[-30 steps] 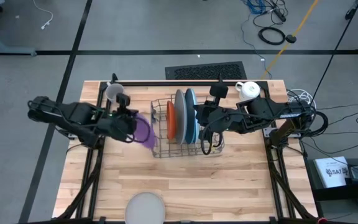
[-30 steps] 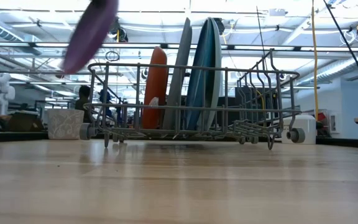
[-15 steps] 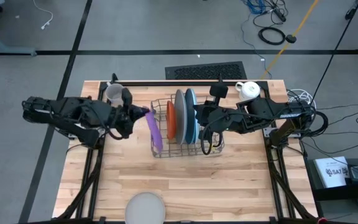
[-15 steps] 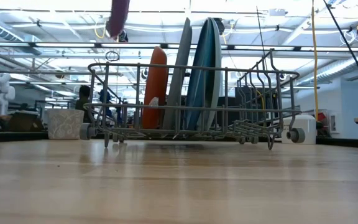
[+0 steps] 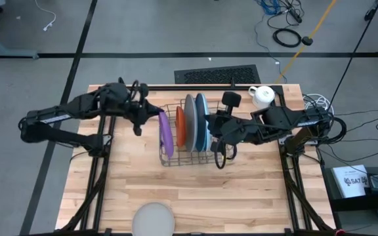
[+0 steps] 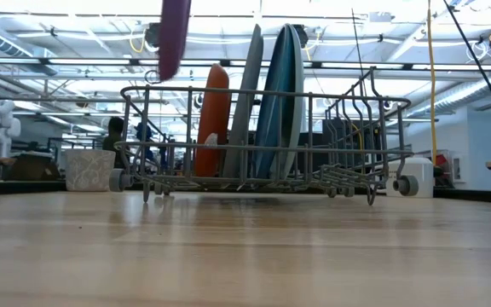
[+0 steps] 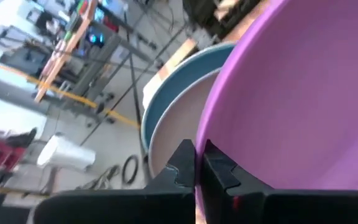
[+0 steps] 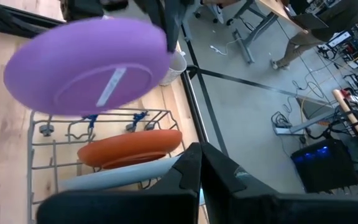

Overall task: Sort dishes
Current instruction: Put the purple plate in the dish rack

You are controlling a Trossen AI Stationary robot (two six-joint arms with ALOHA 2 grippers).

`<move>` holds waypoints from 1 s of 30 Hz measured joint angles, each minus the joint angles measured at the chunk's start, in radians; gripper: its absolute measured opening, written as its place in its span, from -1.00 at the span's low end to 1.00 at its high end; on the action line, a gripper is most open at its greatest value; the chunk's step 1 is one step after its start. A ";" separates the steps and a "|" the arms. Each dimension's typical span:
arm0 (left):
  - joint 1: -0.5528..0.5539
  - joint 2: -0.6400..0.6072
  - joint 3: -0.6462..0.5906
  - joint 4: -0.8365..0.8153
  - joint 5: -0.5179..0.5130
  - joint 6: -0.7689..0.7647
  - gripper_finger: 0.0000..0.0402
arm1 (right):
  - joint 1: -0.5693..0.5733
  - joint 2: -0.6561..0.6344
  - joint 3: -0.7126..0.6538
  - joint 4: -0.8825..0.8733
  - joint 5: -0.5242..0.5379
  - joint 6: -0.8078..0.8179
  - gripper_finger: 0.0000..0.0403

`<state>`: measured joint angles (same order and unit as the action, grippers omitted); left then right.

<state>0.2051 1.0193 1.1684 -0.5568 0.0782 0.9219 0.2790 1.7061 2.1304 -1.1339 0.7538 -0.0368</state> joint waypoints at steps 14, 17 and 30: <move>0.377 0.003 -0.333 0.469 0.501 -0.053 -1.00 | 0.033 0.000 0.000 -0.031 0.005 0.055 -1.00; 0.429 0.019 -0.373 0.512 0.558 -0.071 -1.00 | 0.033 0.000 0.000 -0.031 0.005 0.055 -1.00; 0.543 0.175 -0.406 0.594 0.775 -0.071 -1.00 | 0.032 0.000 0.000 -0.030 0.005 0.058 -1.00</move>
<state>0.7483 1.1941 0.7620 0.0368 0.8537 0.8505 0.3115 1.7061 2.1304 -1.1638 0.7586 0.0216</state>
